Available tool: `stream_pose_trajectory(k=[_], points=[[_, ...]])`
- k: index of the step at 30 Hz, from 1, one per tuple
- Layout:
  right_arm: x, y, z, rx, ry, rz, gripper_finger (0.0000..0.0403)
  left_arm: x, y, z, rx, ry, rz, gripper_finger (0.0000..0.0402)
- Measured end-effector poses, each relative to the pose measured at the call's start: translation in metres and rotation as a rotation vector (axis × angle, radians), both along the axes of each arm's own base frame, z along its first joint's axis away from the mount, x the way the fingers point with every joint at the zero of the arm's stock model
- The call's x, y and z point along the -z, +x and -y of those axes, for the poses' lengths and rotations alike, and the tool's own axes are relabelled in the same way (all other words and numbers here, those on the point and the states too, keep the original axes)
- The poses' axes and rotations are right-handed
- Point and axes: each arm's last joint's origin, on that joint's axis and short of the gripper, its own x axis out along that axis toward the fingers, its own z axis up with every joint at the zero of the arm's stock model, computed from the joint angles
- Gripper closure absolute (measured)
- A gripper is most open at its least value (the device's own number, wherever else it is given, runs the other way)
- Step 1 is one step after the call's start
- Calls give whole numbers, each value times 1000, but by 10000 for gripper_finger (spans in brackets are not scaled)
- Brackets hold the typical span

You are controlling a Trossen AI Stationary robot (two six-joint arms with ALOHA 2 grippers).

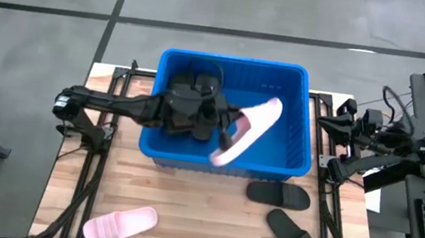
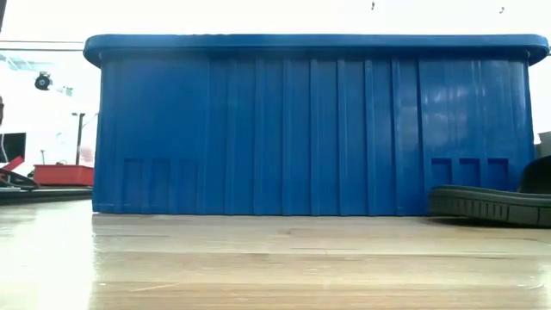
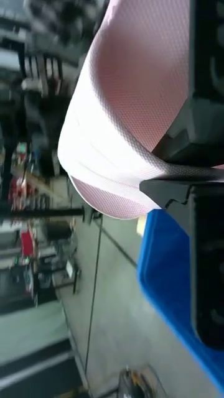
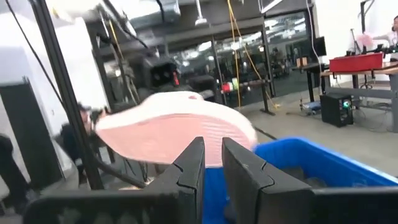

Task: Pick and place slides into bin
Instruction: Put the right pink slide into the blue bin

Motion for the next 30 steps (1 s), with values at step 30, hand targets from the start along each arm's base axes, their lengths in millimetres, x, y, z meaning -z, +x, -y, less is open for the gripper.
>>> stream_pose_trajectory(k=[30], points=[[-9, 1, 7, 275, 74, 70, 355, 70, 63, -104, -428, 448, -631, 401]])
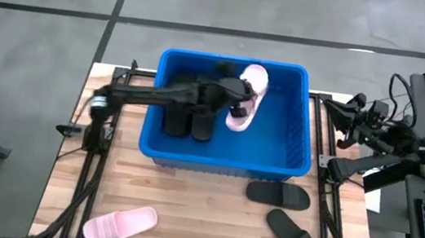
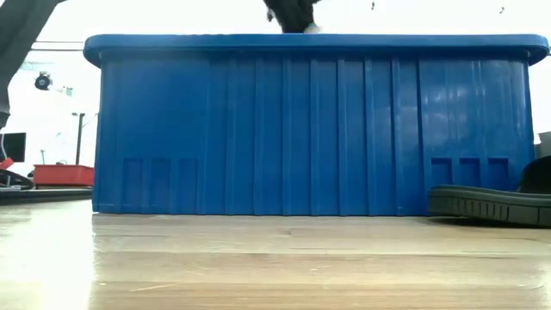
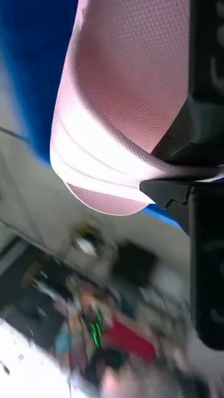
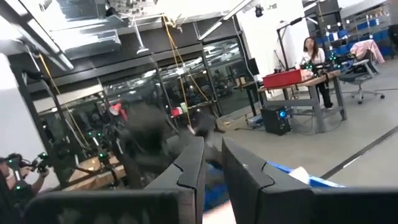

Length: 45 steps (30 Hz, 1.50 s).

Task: Pick and place slides into bin
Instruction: Put the right pink slide into the blue bin

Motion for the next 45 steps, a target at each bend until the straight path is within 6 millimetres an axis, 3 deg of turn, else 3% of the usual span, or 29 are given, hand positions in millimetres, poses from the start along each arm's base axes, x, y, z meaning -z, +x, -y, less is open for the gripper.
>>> stream_pose_trajectory(k=[3, 9, 13, 23, 31, 45], points=[[0, 0, 0, 3, -8, -1, 355, 25, 19, -5, -95, 83, -134, 401], [0, -1, 0, 3, -8, 0, 355, 35, 38, -8, -140, 121, -171, 401], [0, -1, 0, 3, -10, 0, 355, 53, 50, -7, -124, 122, -221, 401], [0, -1, 0, 2, -7, 1, 355, 99, 66, -8, -174, 146, -345, 401], [0, -1, 0, 2, -8, 0, 355, 123, 71, -11, -198, 157, -425, 401], [0, -1, 0, 4, -18, -6, 355, 136, 58, -16, -160, 117, -628, 401]])
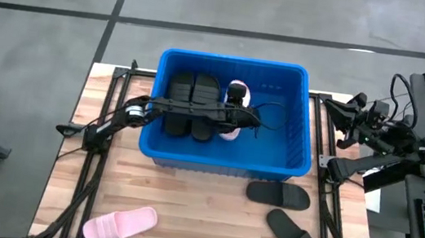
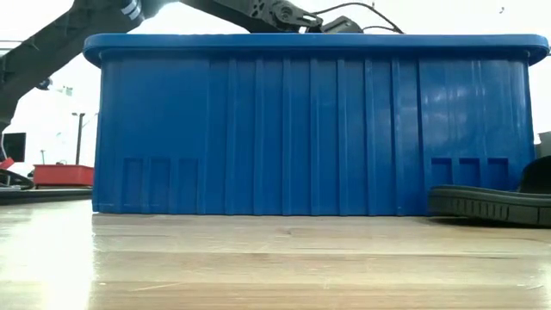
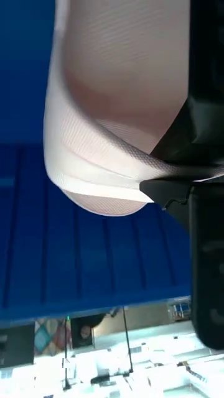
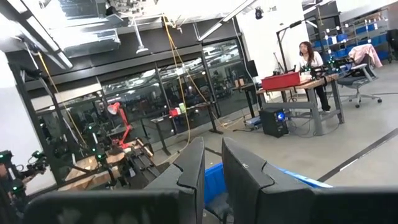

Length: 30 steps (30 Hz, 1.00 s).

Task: Pick and place slides into bin
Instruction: Put the right pink slide into the blue bin

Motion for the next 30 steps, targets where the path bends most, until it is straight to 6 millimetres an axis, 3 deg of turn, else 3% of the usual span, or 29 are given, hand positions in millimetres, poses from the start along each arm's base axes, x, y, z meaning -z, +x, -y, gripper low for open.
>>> stream_pose_trajectory(k=[12, 25, 30], points=[[0, 0, 0, 7, -30, -13, 355, 18, -9, -25, -66, -79, 49, 401], [0, 0, 0, 8, -30, -12, 355, 27, -9, -28, -63, -177, 135, 401], [0, 0, 0, 7, -29, -10, 355, 30, -11, -34, -75, -182, 144, 374]])
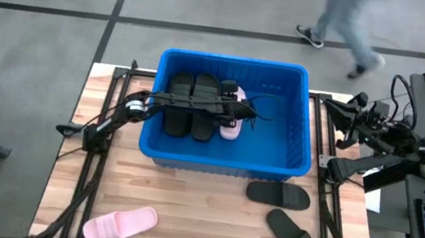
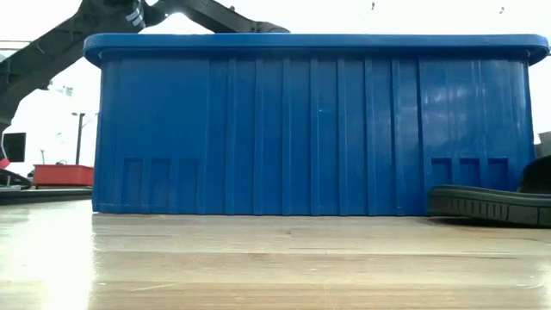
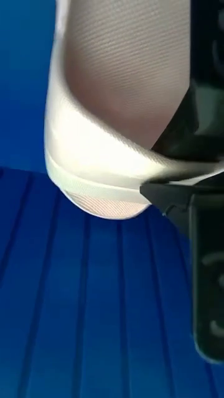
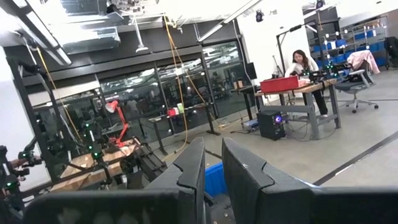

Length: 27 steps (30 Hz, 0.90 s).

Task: Pick and place slides into bin
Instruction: Put the right pink slide into the blue bin, then put the pink slide into the blue bin

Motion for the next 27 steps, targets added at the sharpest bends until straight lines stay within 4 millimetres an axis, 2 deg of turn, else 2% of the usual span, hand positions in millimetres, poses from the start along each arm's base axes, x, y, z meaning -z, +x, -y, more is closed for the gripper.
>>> stream_pose_trajectory(k=[8, 19, 27], points=[[0, 0, 0, 0, 0, 1, 355, 6, -3, -3, 18, -15, -36, 280], [0, 0, 0, 0, 0, 1, 355, 8, -5, 0, 95, -148, -63, 152], [0, 0, 0, 0, -1, 0, 355, -12, -13, 3, 110, -174, -47, 96]])
